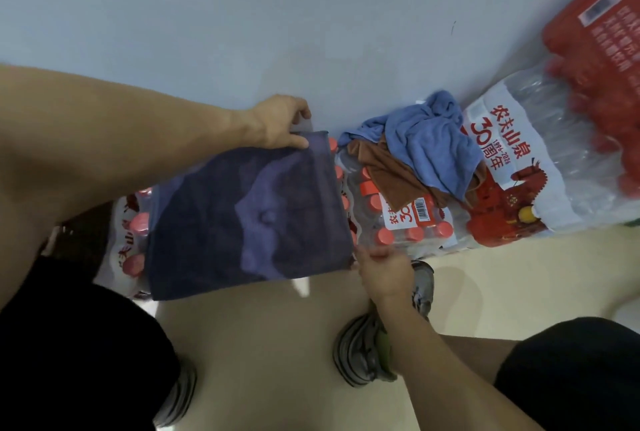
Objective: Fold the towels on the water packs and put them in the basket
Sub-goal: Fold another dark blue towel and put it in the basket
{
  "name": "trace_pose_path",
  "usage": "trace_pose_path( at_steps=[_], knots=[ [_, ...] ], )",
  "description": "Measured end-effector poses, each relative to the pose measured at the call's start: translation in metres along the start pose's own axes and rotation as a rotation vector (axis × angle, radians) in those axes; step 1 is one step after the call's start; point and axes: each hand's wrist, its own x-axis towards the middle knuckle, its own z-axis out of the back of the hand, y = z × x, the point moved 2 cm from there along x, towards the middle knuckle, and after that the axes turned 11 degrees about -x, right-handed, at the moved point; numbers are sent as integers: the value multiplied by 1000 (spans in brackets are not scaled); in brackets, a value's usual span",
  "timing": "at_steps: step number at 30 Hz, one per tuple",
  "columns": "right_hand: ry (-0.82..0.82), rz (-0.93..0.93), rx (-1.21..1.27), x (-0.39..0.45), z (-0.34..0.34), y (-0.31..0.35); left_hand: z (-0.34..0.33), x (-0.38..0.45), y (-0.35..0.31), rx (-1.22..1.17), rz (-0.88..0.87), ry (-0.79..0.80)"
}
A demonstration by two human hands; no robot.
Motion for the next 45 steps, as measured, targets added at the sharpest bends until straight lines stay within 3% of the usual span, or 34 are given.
trace_pose_path(
  at_steps=[3, 5, 9, 13, 15, 19, 23, 28, 33, 40, 43, 45],
  knots=[
    [-275, 197, 93, -7, 0, 41, 23, -29, 7, 47, 34, -14],
    [-285, 368, 129, -8, -9, 75, 36, -55, 13, 93, 75, 19],
    [-25, 662, -17, -5, -41, 144, 40, -116, 29, 242, 237, 125],
    [317, 819, -284, -2, -86, 209, 16, -165, 51, 354, 361, 156],
    [459, 869, -487, -1, -110, 238, 2, -185, 58, 233, 458, 29],
    [396, 1028, -592, -5, -141, 278, -29, -232, 60, -56, 677, -338],
    [381, 1133, -702, -7, -164, 281, -74, -289, 48, -316, 763, -783],
    [346, 1104, -807, -6, -176, 279, -106, -308, 46, -920, 1001, -950],
    [374, 1095, -840, -6, -173, 280, -96, -302, 54, -1139, 945, -868],
    [284, 1127, -916, -12, -175, 273, -93, -321, 75, -847, 1022, -644],
    [230, 1146, -940, -15, -178, 270, -92, -324, 82, -692, 962, -560],
    [223, 1167, -918, -15, -177, 268, -94, -325, 83, -791, 953, -557]
  ],
)
